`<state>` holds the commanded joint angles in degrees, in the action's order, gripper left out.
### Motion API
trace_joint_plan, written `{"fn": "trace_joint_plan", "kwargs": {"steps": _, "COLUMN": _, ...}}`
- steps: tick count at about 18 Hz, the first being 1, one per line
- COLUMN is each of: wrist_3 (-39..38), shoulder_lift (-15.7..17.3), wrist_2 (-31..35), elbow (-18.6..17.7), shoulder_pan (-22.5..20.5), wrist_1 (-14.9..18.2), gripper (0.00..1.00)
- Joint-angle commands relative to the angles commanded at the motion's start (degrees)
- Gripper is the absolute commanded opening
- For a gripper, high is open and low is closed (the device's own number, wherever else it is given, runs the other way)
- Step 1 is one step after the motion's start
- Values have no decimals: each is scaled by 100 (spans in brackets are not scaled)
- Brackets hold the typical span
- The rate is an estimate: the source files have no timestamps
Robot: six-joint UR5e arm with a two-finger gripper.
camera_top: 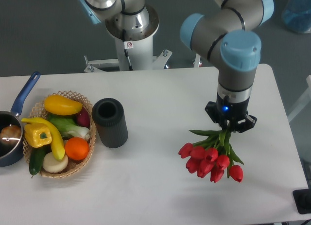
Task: Insert the flowers into the vase
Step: 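Lift the held red tulip bunch upward with the gripper, then carry the tulips over the black vase and lower stems into it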
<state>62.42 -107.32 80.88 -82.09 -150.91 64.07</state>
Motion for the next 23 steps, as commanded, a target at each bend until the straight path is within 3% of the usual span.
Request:
{"fn": "trace_joint_plan", "kwargs": {"steps": 4, "wrist_3": -501, "shoulder_lift": 404, "wrist_2": -721, "elbow": 0, "shoulder_pan": 35, "wrist_1": -44, "gripper": 0}}
{"fn": "trace_joint_plan", "kwargs": {"steps": 7, "wrist_3": -757, "shoulder_lift": 537, "wrist_2": -1442, "elbow": -44, "shoulder_pan": 0, "wrist_1": -333, "gripper": 0}}
{"fn": "trace_joint_plan", "kwargs": {"steps": 11, "wrist_3": -1073, "shoulder_lift": 730, "wrist_2": -2224, "elbow": -201, "shoulder_pan": -9, "wrist_1": -360, "gripper": 0}}
{"fn": "trace_joint_plan", "kwargs": {"steps": 14, "wrist_3": -1135, "shoulder_lift": 1028, "wrist_2": -3093, "elbow": -544, "shoulder_pan": -87, "wrist_1": -431, "gripper": 0}}
{"fn": "trace_joint_plan", "kwargs": {"steps": 18, "wrist_3": -1004, "shoulder_lift": 1336, "wrist_2": -4376, "elbow": -1106, "shoulder_pan": -368, "wrist_1": -764, "gripper": 0}}
{"fn": "trace_joint_plan", "kwargs": {"steps": 23, "wrist_3": -233, "shoulder_lift": 1538, "wrist_2": -5617, "elbow": -1905, "shoulder_pan": -588, "wrist_1": -826, "gripper": 0}}
